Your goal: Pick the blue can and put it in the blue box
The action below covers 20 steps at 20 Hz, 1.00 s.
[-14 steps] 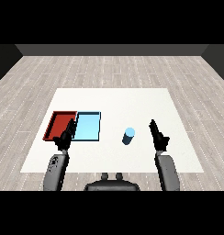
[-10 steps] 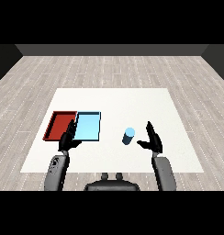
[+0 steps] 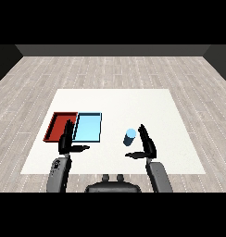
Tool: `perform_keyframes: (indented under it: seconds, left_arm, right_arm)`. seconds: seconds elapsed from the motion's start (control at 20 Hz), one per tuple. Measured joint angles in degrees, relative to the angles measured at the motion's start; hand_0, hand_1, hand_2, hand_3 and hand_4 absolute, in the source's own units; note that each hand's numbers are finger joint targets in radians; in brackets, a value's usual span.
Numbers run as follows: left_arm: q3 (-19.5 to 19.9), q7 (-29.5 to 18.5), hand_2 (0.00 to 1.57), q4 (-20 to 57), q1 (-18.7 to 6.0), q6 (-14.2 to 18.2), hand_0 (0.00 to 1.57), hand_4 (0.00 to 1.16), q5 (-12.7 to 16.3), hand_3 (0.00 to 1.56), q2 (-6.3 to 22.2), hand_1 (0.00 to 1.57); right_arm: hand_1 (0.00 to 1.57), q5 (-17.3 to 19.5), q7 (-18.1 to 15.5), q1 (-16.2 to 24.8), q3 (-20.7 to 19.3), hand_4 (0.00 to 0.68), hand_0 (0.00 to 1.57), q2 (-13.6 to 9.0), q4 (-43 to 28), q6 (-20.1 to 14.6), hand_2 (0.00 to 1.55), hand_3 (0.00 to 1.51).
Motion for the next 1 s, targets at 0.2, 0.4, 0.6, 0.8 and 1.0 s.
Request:
perform_keyframes:
  seconds: [0.2, 0.4, 0.6, 0.8, 1.0]
  left_arm:
    - [0.6, -3.9, 0.00, 1.4, 0.5, -0.8, 0.00, 0.00, 0.0, 0.00, 0.0, 0.00]
    - [0.2, -4.3, 0.00, 0.4, 1.5, -0.7, 0.00, 0.00, -0.3, 0.00, -0.5, 0.00]
    - [1.7, -4.6, 0.00, 1.8, 0.1, -1.4, 0.00, 0.00, 0.4, 0.00, 0.4, 0.00]
    - [1.9, -7.5, 0.00, 4.4, -0.1, -1.5, 0.00, 0.00, -0.3, 0.00, 0.2, 0.00]
    - [2.3, -6.7, 0.00, 4.4, -0.7, -1.9, 0.00, 0.00, 0.1, 0.00, 0.6, 0.00]
  right_arm:
    - [0.00, -0.7, -2.5, 0.8, 2.1, 0.000, 0.00, 0.0, -0.2, -0.6, 0.00, 0.00]
    - [0.00, -1.3, -4.1, 0.5, 1.8, 0.000, 0.00, 0.0, 1.1, 0.1, 0.00, 0.00]
    - [0.00, -1.8, -4.6, -0.3, 0.6, 0.000, 0.00, -0.4, 1.8, 0.9, 0.00, 0.00]
    - [0.00, -1.5, -4.1, -1.3, -0.3, 0.000, 0.00, -0.4, 2.8, 0.9, 0.00, 0.00]
    - [0.00, -1.8, -5.0, -0.9, -0.4, 0.000, 0.00, -0.4, 4.0, 0.3, 0.00, 0.00]
